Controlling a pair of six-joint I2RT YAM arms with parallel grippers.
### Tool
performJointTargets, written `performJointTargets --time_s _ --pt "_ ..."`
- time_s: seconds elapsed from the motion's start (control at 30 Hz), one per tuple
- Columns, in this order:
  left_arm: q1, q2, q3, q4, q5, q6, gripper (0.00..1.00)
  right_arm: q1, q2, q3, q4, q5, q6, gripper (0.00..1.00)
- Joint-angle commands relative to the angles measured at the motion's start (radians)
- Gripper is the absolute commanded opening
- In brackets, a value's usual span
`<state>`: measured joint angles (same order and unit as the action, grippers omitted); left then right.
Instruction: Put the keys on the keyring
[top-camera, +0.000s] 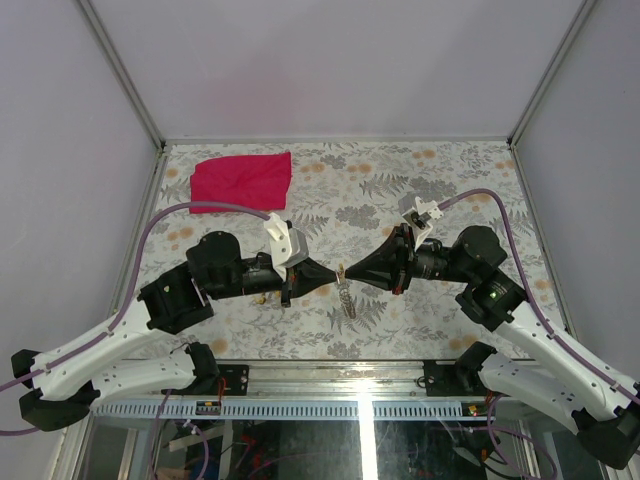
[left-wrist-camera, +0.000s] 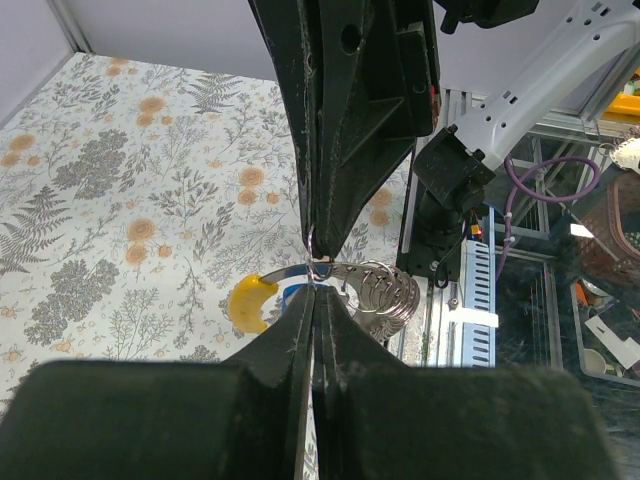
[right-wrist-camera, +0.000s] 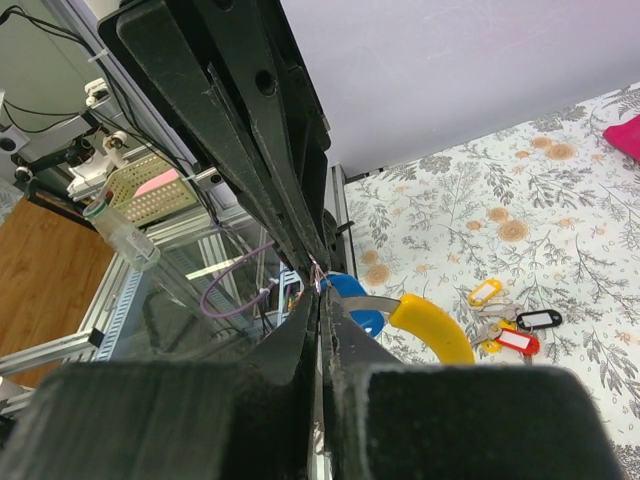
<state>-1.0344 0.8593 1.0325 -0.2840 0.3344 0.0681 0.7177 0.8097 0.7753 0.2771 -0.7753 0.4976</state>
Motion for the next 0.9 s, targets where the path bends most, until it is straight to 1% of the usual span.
performJointTargets --time_s 0.0,0.47,0.87 --pt "-0.006 -0.002 0.028 0.054 0.038 0.014 0.00 0.005 -0.007 0.025 0.037 0.054 -0.002 0.00" --pt "-0.006 0.014 0.035 0.037 0.054 0.016 0.00 0.004 -0.011 0.019 0.067 0.069 0.022 0.00" --pt "-0.005 0.021 0.040 0.036 0.058 0.016 0.00 0.004 -0.025 0.015 0.059 0.121 0.019 0.00"
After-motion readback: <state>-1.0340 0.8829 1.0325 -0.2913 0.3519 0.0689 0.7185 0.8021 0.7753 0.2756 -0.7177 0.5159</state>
